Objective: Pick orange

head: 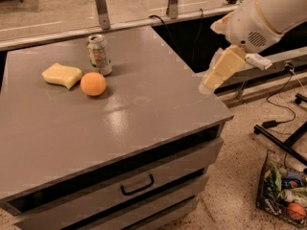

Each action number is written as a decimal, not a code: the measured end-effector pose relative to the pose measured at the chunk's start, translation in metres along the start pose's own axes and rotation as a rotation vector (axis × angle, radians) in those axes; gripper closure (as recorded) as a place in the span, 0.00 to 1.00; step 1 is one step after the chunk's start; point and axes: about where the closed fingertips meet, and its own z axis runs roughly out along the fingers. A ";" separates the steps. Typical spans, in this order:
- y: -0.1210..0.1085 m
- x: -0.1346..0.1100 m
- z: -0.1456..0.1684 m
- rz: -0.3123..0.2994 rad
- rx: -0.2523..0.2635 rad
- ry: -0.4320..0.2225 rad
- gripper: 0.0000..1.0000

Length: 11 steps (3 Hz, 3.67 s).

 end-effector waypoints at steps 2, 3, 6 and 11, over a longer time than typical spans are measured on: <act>-0.035 -0.070 0.075 0.020 0.005 -0.172 0.00; -0.035 -0.070 0.075 0.019 0.005 -0.172 0.00; 0.058 -0.149 0.172 -0.159 -0.361 -0.342 0.00; 0.091 -0.200 0.264 -0.179 -0.461 -0.420 0.17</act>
Offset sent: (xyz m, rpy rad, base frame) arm 0.1026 0.1295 -0.0159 0.2430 -0.0596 0.0593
